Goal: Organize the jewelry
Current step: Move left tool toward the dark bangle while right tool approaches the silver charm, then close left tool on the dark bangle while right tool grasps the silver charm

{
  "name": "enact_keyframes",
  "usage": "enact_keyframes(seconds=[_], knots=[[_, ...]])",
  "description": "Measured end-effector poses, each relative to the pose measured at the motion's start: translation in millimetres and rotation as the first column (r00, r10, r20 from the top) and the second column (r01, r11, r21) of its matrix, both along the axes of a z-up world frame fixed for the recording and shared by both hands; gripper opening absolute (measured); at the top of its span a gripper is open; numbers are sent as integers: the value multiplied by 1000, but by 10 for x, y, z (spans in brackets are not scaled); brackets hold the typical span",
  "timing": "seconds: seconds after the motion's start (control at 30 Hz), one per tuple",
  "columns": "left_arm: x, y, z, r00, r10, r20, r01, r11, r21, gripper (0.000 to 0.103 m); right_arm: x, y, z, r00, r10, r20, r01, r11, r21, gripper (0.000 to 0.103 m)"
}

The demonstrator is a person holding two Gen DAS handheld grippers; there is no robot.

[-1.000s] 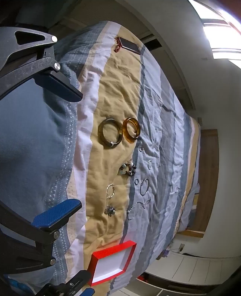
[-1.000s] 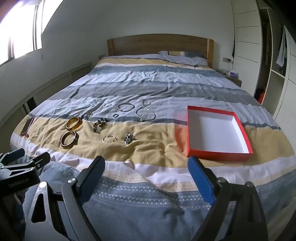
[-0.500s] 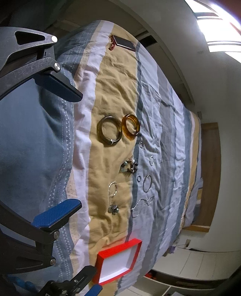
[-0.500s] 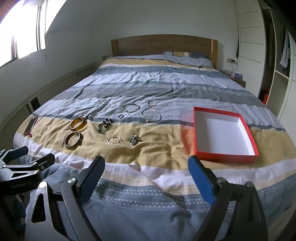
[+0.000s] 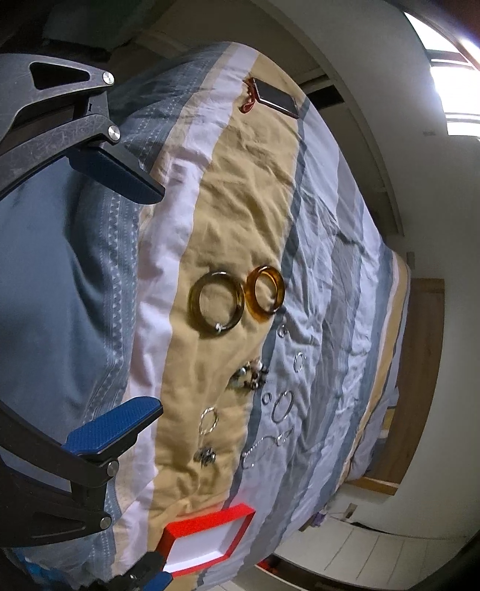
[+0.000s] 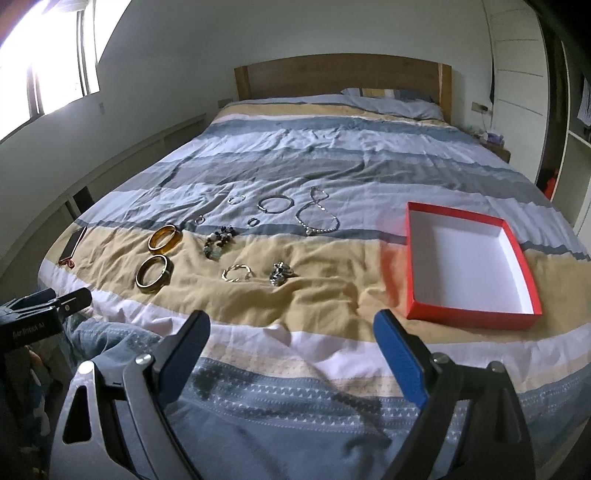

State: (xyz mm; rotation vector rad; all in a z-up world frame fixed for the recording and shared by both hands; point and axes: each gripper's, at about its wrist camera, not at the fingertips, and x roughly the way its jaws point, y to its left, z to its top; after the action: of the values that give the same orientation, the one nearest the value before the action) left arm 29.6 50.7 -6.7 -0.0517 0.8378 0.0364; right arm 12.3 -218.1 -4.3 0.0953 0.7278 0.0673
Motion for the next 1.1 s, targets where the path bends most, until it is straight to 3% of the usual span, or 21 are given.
enact_keyframes(seconds=[0.13, 0.2, 0.27, 0.33, 0.6, 0.93, 1.1], knots=[[135, 28, -88, 1000, -12, -27, 11, 1000, -18, 86, 146, -40, -35, 1000, 25, -14, -25, 1000, 17, 87], [221, 35, -157, 999, -17, -47, 15, 999, -29, 81, 256, -47, -77, 998, 47, -29, -46, 998, 34, 81], [306, 44, -224, 998, -16, -63, 14, 999, -32, 80, 384, -49, -123, 996, 71, -53, -68, 996, 49, 56], [377, 53, -274, 997, -13, -70, 11, 999, -32, 80, 501, -63, -183, 993, 89, -75, -84, 994, 67, 45], [735, 161, -467, 995, 0, -104, -9, 996, -87, 80, 1007, -44, -465, 980, 153, -130, -136, 982, 133, 43], [1134, 140, -673, 992, -2, -127, -12, 994, -107, 80, 1488, 14, -775, 963, 195, -184, -171, 976, 137, 43], [1251, 315, -756, 988, 57, -140, -78, 986, -146, 79, 1606, 61, -900, 953, 225, -203, -199, 970, 142, 43]])
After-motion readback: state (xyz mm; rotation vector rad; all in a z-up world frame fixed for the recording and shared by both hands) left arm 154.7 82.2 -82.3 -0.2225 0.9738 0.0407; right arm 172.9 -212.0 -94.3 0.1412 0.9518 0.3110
